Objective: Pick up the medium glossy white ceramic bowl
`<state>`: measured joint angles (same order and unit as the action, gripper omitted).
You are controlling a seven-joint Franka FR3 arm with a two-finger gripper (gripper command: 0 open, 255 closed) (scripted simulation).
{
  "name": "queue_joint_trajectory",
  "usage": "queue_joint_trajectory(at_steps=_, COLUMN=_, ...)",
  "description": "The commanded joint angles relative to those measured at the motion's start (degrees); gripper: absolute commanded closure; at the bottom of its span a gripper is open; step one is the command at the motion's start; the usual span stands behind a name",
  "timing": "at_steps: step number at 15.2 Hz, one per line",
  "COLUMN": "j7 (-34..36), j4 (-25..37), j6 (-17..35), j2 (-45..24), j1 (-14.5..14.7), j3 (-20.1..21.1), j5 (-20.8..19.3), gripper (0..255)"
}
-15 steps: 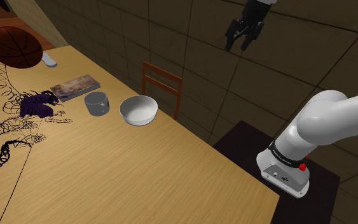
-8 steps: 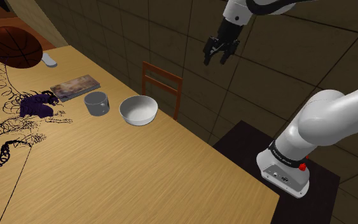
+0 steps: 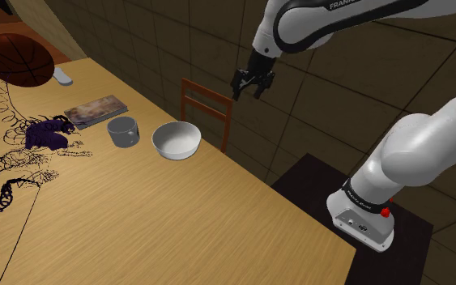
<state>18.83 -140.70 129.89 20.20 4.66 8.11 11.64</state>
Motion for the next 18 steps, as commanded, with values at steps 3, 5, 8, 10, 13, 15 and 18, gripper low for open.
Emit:
queue_joint_trajectory(at_steps=3, j7=1.6, j4=1.9, j6=6.9, j2=-8.1, j1=0.9, j3=1.9, j5=0.7, gripper=0)
queue_joint_trajectory(at_steps=5, j7=2.5, j4=3.4, j6=10.0, j2=-12.3, j1=1.3, j3=2.7, j5=0.7, gripper=0)
queue_joint_trajectory(at_steps=8, j7=4.2, j4=6.3, j6=14.2, j2=-18.8, j1=2.0, j3=3.9, j5=0.2, gripper=0)
queue_joint_trajectory(at_steps=10, j7=5.4, j4=8.5, j6=16.6, j2=-23.2, j1=2.5, j3=4.4, j5=-0.5, gripper=0)
queue_joint_trajectory(at_steps=13, j7=7.4, j4=12.5, j6=19.8, j2=-29.8, j1=3.6, j3=4.8, j5=-1.9, gripper=0)
queue_joint_trajectory(at_steps=15, j7=8.8, j4=15.5, j6=21.5, j2=-34.2, j1=4.6, j3=4.8, j5=-2.9, gripper=0)
queue_joint_trajectory(at_steps=18, j7=9.2, j4=16.5, j6=23.4, j2=-37.0, j1=5.1, j3=4.6, j5=-3.4, gripper=0)
